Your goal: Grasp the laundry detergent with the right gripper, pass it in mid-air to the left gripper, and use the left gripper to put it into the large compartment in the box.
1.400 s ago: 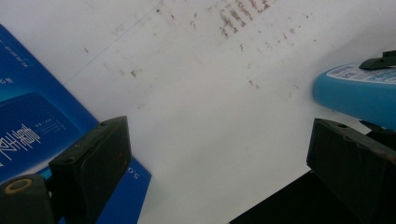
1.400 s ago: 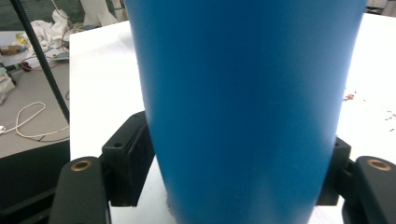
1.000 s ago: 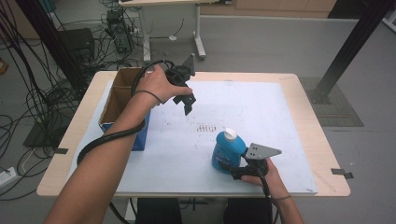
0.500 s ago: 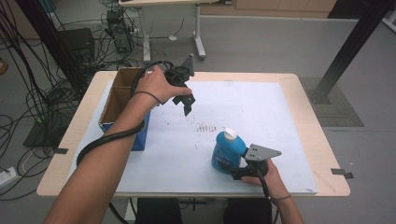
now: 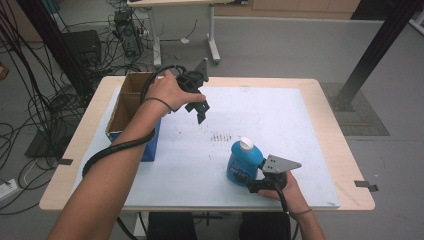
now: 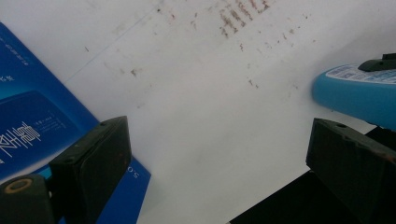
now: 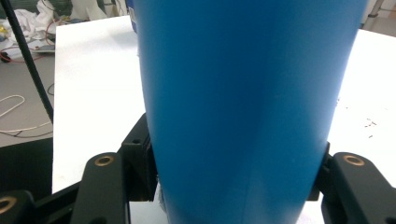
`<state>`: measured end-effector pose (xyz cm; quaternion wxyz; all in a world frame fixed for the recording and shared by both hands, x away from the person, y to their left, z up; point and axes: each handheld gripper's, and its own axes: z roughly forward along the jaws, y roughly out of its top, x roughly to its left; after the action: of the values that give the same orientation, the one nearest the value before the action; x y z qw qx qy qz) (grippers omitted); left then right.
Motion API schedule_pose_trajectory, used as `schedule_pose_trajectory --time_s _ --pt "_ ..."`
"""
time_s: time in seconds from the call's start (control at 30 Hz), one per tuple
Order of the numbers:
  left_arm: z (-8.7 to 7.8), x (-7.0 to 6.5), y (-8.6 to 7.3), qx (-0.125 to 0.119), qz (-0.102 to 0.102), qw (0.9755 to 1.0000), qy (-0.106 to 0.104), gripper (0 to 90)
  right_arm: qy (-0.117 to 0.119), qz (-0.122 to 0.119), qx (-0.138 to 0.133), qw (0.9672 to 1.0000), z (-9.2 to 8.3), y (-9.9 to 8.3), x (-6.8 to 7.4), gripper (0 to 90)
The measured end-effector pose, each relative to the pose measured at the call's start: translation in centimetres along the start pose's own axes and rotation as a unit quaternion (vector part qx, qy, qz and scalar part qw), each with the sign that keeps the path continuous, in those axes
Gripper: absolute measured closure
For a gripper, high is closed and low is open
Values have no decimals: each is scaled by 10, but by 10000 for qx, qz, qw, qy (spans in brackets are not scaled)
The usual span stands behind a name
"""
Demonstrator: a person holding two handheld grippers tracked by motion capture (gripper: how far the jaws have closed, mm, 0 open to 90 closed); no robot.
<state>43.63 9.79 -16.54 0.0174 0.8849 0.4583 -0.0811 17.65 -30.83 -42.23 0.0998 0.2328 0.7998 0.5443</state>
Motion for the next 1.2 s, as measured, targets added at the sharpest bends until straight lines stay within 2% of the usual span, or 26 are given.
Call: schedule_pose_trajectory --time_s 0.53,0.73,1.2 --pt "-1 0 1 -33 -10 10000 -19 73 -28 -11 -14 10000 0 -1 2 402" --pt "-1 1 3 -5 66 10000 -11 72 -50 -68 10 10000 0 1 4 402" --pt "1 3 3 -37 -4 10000 -52 72 -30 -47 -4 10000 -1 0 2 402"
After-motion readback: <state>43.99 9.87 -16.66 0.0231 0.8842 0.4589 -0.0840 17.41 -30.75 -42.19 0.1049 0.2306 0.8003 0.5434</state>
